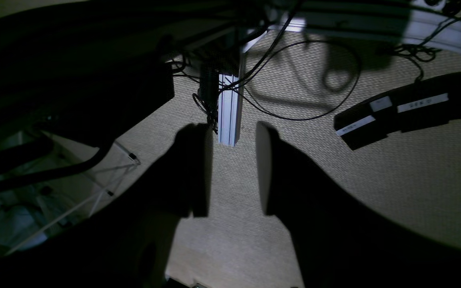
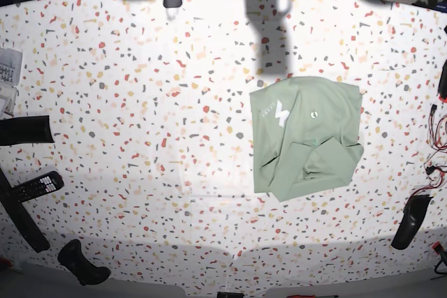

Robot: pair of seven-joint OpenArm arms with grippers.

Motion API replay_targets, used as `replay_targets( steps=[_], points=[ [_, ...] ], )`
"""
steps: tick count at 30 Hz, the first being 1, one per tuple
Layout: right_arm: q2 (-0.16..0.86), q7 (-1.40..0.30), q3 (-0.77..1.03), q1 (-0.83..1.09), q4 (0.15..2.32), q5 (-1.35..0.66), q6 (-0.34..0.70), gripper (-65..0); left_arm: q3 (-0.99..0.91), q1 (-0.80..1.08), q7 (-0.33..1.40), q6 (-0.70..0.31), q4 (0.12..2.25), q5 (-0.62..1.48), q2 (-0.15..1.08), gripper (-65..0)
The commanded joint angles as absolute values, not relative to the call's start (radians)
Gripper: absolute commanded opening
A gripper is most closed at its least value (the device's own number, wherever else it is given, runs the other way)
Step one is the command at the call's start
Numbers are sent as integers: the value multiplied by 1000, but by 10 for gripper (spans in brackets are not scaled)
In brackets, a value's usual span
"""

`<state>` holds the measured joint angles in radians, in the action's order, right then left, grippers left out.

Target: Fold the T-shirt properly

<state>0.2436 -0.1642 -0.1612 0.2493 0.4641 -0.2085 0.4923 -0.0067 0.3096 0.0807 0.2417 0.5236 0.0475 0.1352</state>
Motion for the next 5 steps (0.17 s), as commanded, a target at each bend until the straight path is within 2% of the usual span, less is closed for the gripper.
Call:
replay_targets(
  steps=[1, 5],
  points=[
    [247, -154, -159, 249, 466, -209, 500, -470, -7, 312, 73, 239, 531, 45, 128, -521],
    [243, -115, -159, 247, 467, -209, 501, -470, -7, 304, 43, 199, 534, 44, 111, -521]
  ],
)
